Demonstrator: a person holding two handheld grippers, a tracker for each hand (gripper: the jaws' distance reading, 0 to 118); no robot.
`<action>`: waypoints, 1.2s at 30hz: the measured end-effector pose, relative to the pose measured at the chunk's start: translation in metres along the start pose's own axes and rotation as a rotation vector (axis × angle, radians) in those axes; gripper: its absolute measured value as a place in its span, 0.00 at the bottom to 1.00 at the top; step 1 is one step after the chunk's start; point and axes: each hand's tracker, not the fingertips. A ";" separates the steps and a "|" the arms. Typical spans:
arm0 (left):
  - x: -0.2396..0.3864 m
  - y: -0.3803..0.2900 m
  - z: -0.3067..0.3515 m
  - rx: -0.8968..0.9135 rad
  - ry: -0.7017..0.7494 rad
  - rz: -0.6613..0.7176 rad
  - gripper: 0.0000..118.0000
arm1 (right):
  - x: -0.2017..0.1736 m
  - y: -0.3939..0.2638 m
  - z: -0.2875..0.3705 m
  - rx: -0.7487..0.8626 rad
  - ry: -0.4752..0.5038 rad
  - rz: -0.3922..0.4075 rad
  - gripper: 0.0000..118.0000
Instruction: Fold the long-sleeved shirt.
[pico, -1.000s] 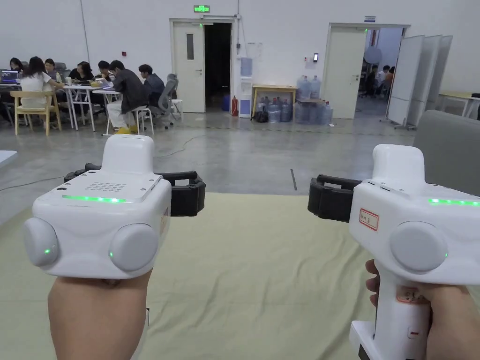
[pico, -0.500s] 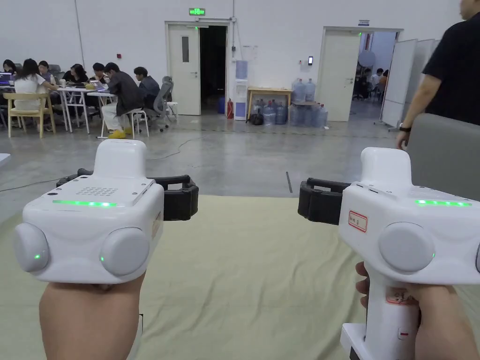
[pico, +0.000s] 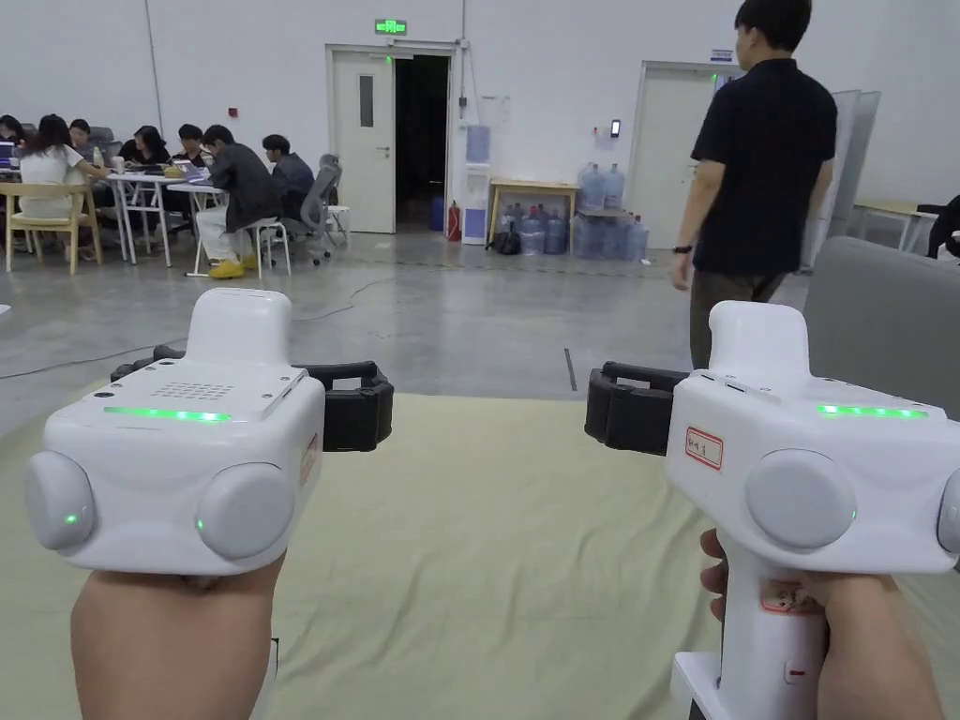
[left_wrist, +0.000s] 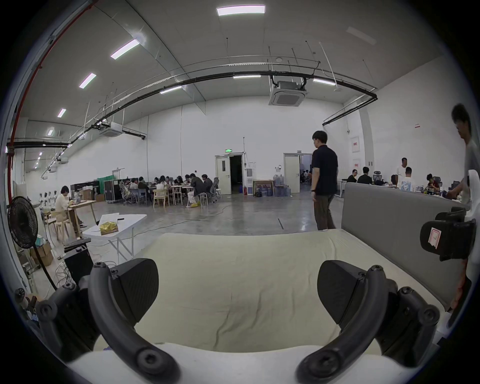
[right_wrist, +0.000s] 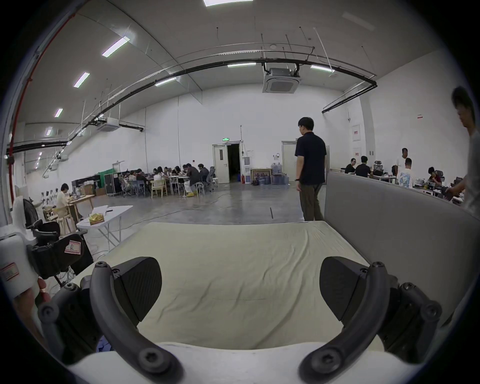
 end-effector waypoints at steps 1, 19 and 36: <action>-0.001 0.000 0.000 0.002 0.001 0.002 1.00 | -0.001 0.000 0.000 0.000 0.002 0.001 1.00; -0.001 0.000 -0.002 -0.007 0.009 -0.008 1.00 | -0.002 -0.005 -0.003 -0.008 0.021 -0.019 1.00; 0.003 0.002 0.000 0.004 0.008 -0.011 1.00 | -0.002 -0.002 0.001 -0.004 0.031 -0.029 1.00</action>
